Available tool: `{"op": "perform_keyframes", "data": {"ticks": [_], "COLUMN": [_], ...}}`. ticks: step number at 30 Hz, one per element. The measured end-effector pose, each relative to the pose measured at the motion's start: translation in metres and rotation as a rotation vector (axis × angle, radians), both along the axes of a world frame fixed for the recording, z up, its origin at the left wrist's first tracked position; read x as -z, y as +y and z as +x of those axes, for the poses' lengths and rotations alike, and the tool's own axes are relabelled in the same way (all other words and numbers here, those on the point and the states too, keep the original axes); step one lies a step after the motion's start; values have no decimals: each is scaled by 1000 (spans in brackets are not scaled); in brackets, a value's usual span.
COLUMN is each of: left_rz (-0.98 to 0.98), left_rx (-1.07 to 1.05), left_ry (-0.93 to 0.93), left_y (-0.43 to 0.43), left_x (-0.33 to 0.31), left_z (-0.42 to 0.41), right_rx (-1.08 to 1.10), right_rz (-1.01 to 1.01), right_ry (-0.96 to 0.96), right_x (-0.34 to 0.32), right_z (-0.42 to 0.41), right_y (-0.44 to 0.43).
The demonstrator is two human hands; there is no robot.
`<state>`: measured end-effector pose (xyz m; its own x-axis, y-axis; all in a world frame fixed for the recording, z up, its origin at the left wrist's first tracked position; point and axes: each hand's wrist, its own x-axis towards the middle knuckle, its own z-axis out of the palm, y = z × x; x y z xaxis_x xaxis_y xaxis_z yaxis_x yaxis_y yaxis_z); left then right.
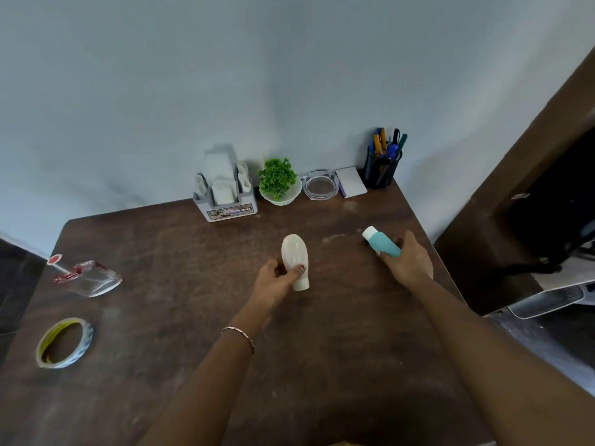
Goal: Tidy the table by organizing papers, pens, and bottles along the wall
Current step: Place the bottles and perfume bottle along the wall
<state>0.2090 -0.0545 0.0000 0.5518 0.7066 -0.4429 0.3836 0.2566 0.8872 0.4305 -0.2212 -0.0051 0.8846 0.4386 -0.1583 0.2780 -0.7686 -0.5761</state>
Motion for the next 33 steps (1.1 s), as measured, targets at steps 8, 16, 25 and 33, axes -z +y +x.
{"op": "perform_keyframes", "data": {"ticks": [8, 16, 25, 33], "left_rz": [-30, 128, 376, 534], "left_rx": [-200, -391, -290, -69], "left_ry": [-49, -53, 83, 258], "left_y": [14, 81, 204, 286], "left_x": [-17, -49, -85, -91], "left_z": [-45, -135, -186, -172], "right_rx": [-165, -542, -761, -797], "right_rz": [311, 335, 265, 102], "right_ry": [92, 40, -156, -368], "right_x": [-29, -73, -111, -113], "right_z": [-39, -112, -170, -181], "right_y": [58, 169, 288, 358]}}
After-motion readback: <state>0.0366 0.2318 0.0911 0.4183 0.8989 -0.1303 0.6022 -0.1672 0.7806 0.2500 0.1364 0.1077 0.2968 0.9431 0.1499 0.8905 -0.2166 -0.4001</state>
